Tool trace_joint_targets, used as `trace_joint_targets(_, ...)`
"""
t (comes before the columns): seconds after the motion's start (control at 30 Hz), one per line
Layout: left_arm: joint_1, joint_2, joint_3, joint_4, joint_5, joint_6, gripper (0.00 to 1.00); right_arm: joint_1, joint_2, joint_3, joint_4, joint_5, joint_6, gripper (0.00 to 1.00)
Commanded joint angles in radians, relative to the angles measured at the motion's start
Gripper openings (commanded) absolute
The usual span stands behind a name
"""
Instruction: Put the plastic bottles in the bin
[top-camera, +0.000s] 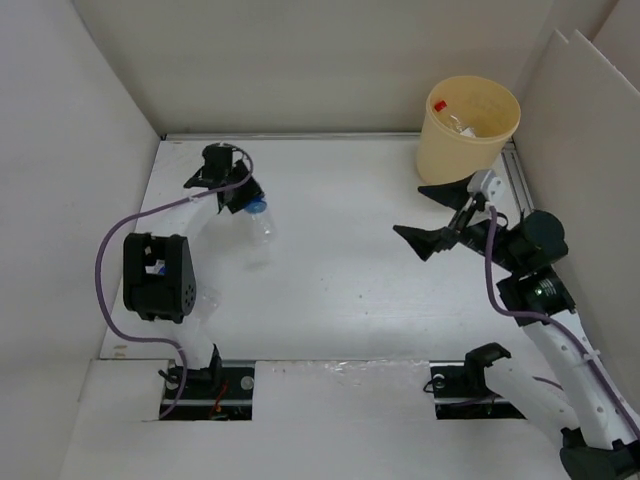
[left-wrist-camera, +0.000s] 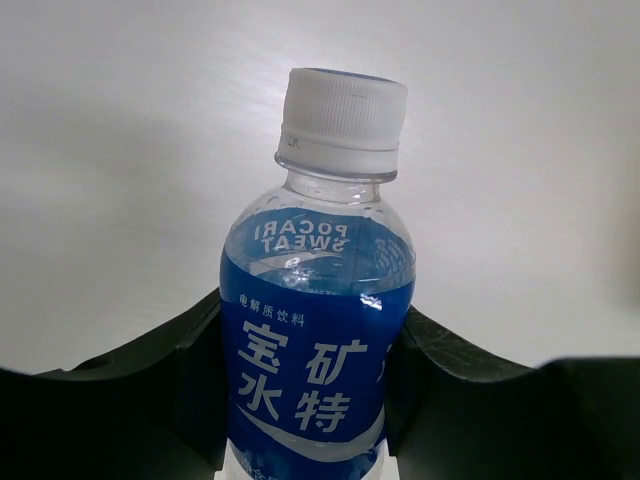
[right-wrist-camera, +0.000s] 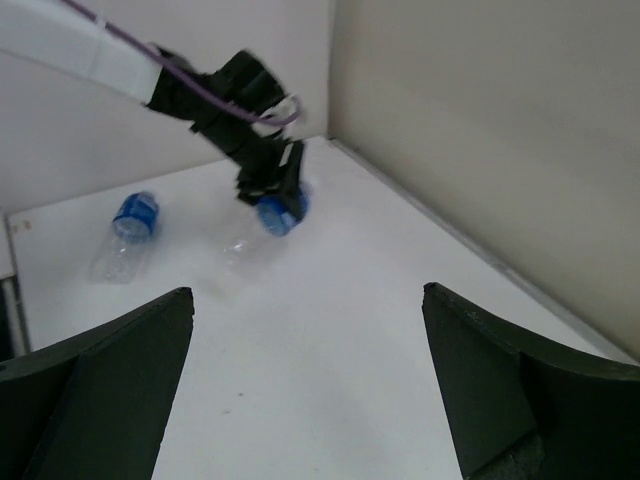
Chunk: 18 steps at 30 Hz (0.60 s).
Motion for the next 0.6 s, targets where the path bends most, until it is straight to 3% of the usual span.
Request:
trace_joint_targets(0.0, -0.171, -0.194, 0.092, 0.137, 0.122, 0.046, 0.00, 0.079, 0.031, -0.052, 0.073, -0.043, 0.023, 1.00)
trace_joint_targets(0.17, -0.377, -0.324, 0.131, 0.310, 0.098, 0.098, 0.00, 0.208, 0.115, -0.063, 0.161, 0.038, 0.033, 1.00)
trace_joint_targets(0.4, -0.618, -0.450, 0.131, 0.447, -0.013, 0.138, 0.00, 0.230, 0.212, -0.052, 0.274, 0.115, 0.103, 0.97)
trace_joint_targets(0.57, -0.755, -0.461, 0.155, 0.458, -0.060, 0.225, 0.00, 0.221, 0.288, -0.027, 0.444, 0.015, 0.241, 0.97)
